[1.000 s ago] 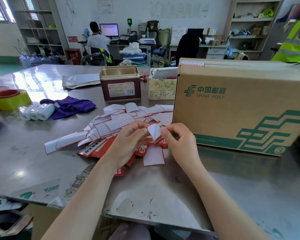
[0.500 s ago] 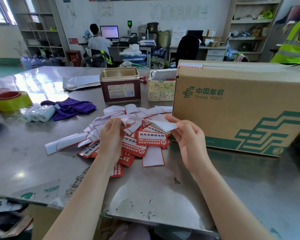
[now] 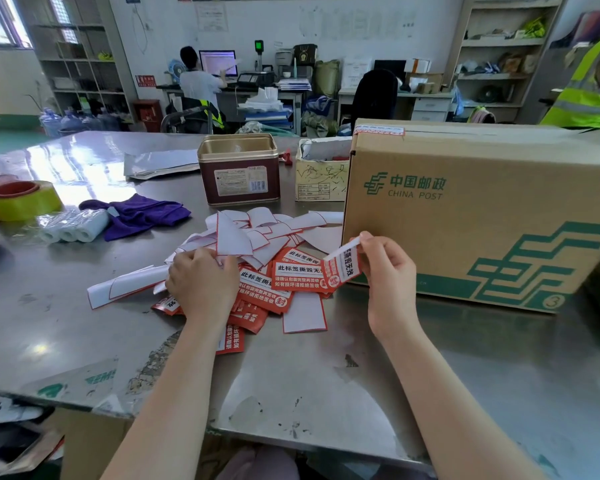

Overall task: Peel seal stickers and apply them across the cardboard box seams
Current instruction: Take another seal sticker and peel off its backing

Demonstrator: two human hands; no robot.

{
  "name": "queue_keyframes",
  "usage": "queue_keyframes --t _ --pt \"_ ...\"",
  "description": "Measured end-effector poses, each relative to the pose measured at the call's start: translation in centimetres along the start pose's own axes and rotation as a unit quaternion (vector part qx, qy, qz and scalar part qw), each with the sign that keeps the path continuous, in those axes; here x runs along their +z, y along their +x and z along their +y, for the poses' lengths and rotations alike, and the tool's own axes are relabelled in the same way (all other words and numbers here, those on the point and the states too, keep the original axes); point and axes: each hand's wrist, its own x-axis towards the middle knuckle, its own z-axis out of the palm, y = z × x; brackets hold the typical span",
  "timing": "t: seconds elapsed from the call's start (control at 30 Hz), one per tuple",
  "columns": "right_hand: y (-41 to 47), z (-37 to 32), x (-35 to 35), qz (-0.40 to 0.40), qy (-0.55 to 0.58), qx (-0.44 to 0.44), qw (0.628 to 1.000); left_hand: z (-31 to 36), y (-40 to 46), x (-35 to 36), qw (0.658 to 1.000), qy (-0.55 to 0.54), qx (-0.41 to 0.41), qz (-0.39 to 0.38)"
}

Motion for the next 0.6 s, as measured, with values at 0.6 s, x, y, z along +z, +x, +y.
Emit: queue_keyframes --t 0.6 --pt "-0.2 1.4 0.7 -0.065 -0.25 -0.151 0.954 2.4 -3.6 1.1 0.85 -0.19 0.491 0.012"
